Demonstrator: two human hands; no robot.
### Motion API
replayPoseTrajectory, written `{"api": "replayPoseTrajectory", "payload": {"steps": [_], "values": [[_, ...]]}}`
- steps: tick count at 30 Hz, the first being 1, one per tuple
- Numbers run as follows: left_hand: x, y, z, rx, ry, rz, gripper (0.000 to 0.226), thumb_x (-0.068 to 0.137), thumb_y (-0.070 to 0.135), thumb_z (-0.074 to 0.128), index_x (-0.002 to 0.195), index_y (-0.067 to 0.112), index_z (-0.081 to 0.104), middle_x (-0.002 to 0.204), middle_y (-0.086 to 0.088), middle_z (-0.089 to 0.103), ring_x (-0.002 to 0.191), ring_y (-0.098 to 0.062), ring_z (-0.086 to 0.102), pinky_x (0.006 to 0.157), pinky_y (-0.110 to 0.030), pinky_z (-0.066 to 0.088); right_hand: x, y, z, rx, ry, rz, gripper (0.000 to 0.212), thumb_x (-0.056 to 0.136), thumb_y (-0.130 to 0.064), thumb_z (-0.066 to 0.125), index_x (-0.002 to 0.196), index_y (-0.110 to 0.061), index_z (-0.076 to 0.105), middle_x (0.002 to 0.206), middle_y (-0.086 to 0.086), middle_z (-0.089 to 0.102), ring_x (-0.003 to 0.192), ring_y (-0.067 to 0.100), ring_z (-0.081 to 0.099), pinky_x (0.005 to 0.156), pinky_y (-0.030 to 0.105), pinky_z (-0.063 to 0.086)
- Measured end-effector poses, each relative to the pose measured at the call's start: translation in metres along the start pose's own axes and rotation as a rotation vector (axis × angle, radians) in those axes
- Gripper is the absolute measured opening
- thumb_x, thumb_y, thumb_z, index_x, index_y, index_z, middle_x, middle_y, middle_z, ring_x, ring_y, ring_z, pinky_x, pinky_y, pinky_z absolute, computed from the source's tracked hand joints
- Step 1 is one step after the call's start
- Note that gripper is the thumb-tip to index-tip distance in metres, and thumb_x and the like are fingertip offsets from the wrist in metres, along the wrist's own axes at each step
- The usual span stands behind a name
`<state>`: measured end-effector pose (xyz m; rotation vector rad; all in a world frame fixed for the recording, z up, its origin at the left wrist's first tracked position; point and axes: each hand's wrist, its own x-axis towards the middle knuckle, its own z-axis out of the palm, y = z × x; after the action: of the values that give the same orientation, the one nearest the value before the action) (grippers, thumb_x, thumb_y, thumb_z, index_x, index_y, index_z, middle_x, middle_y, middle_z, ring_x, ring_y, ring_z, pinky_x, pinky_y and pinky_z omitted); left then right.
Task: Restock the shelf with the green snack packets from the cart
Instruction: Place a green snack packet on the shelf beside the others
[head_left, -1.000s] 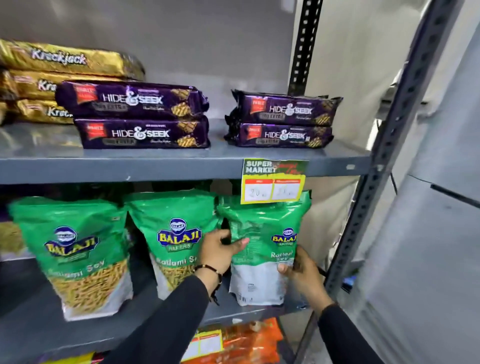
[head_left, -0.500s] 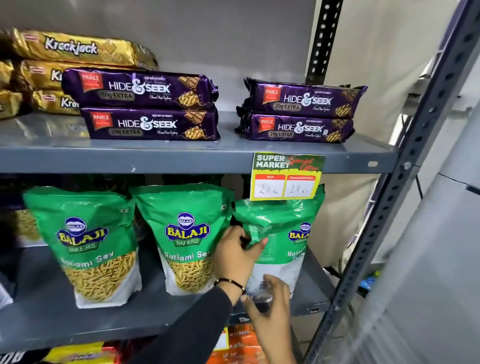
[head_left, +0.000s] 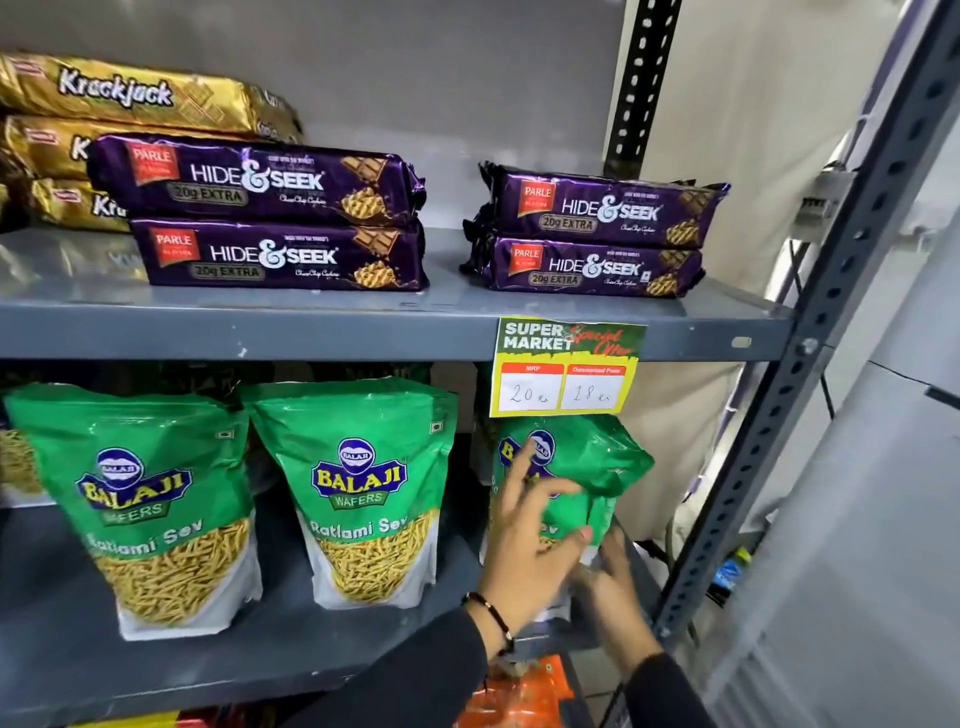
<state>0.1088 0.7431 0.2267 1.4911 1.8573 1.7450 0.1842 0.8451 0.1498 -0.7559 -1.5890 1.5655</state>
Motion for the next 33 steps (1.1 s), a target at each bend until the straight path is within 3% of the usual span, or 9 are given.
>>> {"api": "replayPoseTrajectory", "payload": {"steps": [1,3,6,9,15,21,24,27,33], "values": [[0.006,-0.002,-0.003,-0.072,0.064,-0.059,0.039,0.073,0.024,0.067,0.095,0.046,0.044,0.146,0.021,0.014,0.141,-0.005,0.015,0.119,-0.029,0.016,0.007,0.002,-0.009,0.063,-0.042,0.026,0.06,0.053,-0.014,0.077,0.109,-0.022,0.06,0.124,0.02,0.056,0.11,0.033,0.058,0.095,0.049,0.049],[0.014,-0.006,-0.007,-0.182,0.167,-0.193,0.052,0.076,0.016,0.068,0.104,0.043,0.033,0.141,0.012,0.02,0.137,-0.009,0.021,0.117,-0.031,0.019,0.02,0.001,-0.02,0.214,-0.112,0.045,0.063,0.054,-0.017,0.084,0.112,-0.013,0.058,0.115,0.014,0.067,0.105,0.028,0.063,0.087,0.042,0.055],[0.023,-0.013,-0.009,-0.351,0.239,-0.374,0.062,0.084,0.01,0.06,0.131,0.024,0.023,0.146,-0.004,0.021,0.126,-0.003,0.02,0.104,-0.021,0.022,0.035,-0.009,-0.028,0.368,-0.036,0.037,0.029,0.079,0.003,0.056,0.104,-0.012,0.058,0.09,-0.004,0.076,0.082,0.011,0.069,0.067,0.023,0.058],[0.031,-0.029,-0.008,-0.467,0.288,-0.5,0.059,0.088,0.013,0.053,0.138,0.014,0.022,0.146,-0.015,0.029,0.127,-0.012,0.031,0.099,-0.025,0.029,0.043,-0.011,-0.031,0.408,-0.001,0.133,0.025,0.088,-0.004,0.045,0.102,-0.017,0.06,0.087,-0.006,0.076,0.077,0.012,0.068,0.061,0.023,0.057],[0.033,-0.05,-0.007,-0.449,0.4,-0.582,0.027,0.087,0.011,0.055,0.113,0.005,0.059,0.115,-0.017,0.063,0.106,-0.023,0.057,0.089,-0.028,0.04,0.048,-0.013,-0.02,0.371,0.031,0.159,0.026,0.095,-0.011,0.036,0.104,-0.017,0.06,0.091,-0.007,0.074,0.081,0.012,0.065,0.062,0.026,0.05],[0.029,-0.046,-0.004,-0.365,0.463,-0.587,0.033,0.087,0.014,0.055,0.117,-0.001,0.056,0.116,-0.017,0.062,0.101,-0.019,0.055,0.085,-0.025,0.038,0.046,-0.015,-0.013,0.364,0.053,0.159,0.028,0.095,-0.008,0.036,0.1,-0.016,0.062,0.095,-0.002,0.072,0.087,0.016,0.063,0.069,0.03,0.052],[0.026,-0.04,-0.005,-0.409,0.48,-0.598,0.034,0.088,0.012,0.054,0.12,0.0,0.049,0.121,-0.017,0.057,0.101,-0.017,0.051,0.086,-0.025,0.038,0.042,-0.013,-0.002,0.33,0.363,0.083,0.023,0.091,-0.003,0.047,0.113,-0.009,0.052,0.107,0.01,0.062,0.093,0.021,0.056,0.08,0.031,0.049],[0.011,-0.034,-0.014,-0.468,0.473,-0.593,0.026,0.086,0.003,0.055,0.111,0.005,0.05,0.108,-0.012,0.057,0.101,-0.018,0.05,0.077,-0.016,0.041,0.018,-0.013,0.019,0.258,0.655,-0.07,0.033,0.083,0.007,0.053,0.09,-0.025,0.053,0.084,-0.005,0.056,0.078,0.002,0.055,0.067,0.007,0.043],[-0.044,-0.041,-0.056,-0.433,0.426,-0.611,0.03,0.082,-0.008,0.047,0.077,0.021,0.053,0.08,0.001,0.059,0.086,-0.026,0.056,0.064,-0.024,0.041,-0.042,-0.007,0.101,0.137,0.35,-0.226,0.039,0.074,0.004,0.051,0.074,-0.034,0.056,0.073,-0.01,0.058,0.07,0.001,0.052,0.069,0.01,0.042]]}}
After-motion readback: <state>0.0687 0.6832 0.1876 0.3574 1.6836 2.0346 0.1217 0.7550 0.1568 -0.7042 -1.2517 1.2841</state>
